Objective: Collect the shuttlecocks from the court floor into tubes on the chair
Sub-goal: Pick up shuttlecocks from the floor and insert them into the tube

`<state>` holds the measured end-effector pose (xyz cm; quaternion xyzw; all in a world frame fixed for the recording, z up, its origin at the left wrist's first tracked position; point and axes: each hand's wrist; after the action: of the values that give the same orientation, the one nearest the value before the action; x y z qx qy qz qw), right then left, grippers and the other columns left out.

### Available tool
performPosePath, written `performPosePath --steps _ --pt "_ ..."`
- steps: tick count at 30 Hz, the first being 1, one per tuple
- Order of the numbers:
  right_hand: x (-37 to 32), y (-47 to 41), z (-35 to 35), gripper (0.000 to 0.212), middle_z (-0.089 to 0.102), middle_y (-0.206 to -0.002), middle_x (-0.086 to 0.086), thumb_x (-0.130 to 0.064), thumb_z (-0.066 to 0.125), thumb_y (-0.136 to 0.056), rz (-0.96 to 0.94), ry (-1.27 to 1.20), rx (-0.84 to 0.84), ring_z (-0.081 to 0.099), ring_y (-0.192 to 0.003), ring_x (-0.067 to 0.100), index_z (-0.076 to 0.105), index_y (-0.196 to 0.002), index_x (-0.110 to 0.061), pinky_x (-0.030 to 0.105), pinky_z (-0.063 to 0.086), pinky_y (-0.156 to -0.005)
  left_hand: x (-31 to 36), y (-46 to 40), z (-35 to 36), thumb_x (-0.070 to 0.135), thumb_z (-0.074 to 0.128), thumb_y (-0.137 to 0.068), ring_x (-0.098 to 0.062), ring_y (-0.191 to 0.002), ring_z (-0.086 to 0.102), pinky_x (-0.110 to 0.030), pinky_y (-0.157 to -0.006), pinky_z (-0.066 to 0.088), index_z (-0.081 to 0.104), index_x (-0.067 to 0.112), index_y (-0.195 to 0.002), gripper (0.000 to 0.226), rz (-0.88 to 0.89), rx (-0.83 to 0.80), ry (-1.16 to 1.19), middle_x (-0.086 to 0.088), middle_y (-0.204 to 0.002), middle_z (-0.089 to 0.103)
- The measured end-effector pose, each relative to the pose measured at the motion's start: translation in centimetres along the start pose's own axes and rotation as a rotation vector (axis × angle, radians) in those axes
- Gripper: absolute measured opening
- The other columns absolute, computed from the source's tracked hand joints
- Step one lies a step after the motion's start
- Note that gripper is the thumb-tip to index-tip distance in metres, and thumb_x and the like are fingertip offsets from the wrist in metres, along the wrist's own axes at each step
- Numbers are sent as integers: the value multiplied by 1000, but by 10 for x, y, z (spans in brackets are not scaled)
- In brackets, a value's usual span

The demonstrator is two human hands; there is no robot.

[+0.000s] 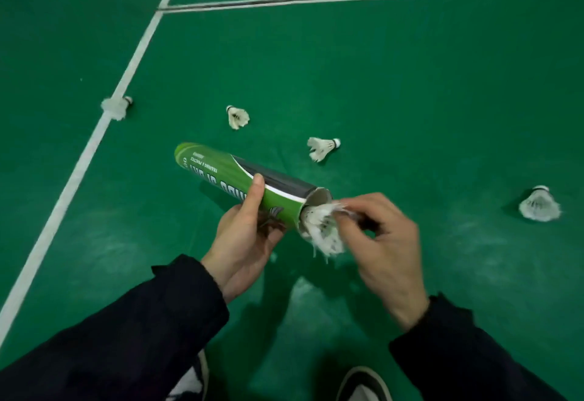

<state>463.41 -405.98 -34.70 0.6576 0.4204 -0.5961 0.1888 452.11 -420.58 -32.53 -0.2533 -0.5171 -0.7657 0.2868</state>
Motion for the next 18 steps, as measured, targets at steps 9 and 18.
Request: performPosePath --steps 9,18 --pt "-13 21 29 13 60 -99 -4 -29 59 -94 -314 348 78 51 -64 8 60 -100 -18 27 48 -57 1 -18 -1 42 60 -99 -15 -77 76 -28 -73 64 68 5 -115 41 -24 -170 73 -7 -84 78" --pt "-34 7 82 57 58 -75 -3 -64 34 -96 4 721 -297 60 -71 26 62 -90 -15 43 50 -65 14 -29 -36 46 65 -96 -16 -81 75 -26 -65 60 52 -1 -141 66 -70 -213 34 -16 -117 74"
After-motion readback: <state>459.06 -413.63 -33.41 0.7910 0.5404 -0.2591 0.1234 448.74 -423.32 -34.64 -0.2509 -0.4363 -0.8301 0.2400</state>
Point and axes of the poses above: each hand's wrist, its own y-axis away from the middle knuckle, its own z-axis out of the palm, x = y × z
